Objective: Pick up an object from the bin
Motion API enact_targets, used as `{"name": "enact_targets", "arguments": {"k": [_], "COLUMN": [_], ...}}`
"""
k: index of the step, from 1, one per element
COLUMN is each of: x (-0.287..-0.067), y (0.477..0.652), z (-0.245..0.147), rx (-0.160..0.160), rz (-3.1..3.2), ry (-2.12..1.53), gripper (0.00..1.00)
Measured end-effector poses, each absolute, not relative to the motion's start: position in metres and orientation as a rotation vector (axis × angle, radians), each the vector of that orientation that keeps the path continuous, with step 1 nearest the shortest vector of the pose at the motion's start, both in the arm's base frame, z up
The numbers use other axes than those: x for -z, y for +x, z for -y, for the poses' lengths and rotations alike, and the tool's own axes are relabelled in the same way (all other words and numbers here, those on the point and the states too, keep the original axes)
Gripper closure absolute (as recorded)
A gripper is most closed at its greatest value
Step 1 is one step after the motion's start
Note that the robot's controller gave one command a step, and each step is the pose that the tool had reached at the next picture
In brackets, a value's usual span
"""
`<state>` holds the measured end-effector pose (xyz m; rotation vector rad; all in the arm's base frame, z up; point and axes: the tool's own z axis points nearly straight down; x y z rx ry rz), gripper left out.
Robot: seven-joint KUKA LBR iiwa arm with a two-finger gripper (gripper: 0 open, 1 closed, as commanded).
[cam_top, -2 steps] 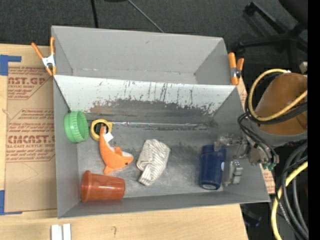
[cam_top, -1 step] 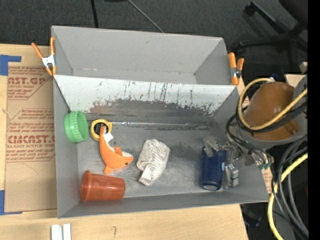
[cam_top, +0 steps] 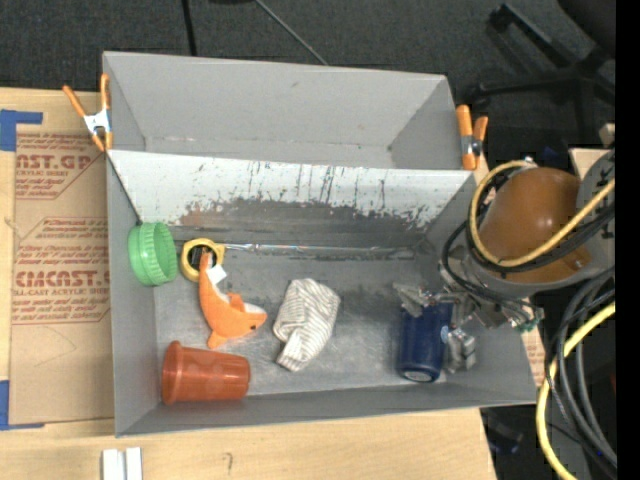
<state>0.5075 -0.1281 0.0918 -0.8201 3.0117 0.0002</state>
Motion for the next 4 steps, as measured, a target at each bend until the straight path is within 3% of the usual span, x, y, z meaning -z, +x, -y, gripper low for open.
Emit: {"name": "enact_targets", "arguments": {"k": [1, 2, 3, 4], "x": [-0.122, -0.076, -0.056, -0.057], "y": [0.506, 0.514, 0.518, 0.518], "z": [0.125, 0.115, 0.111, 0.111], "rx": [-0.001, 0.000, 0.003, 0.003], "rz": [-2.893, -2.764, -2.675, -2.663], "ry": [-1.220, -1.490, -1.634, -1.652], "gripper": [0.00, 0.00, 1.00, 1.00]}}
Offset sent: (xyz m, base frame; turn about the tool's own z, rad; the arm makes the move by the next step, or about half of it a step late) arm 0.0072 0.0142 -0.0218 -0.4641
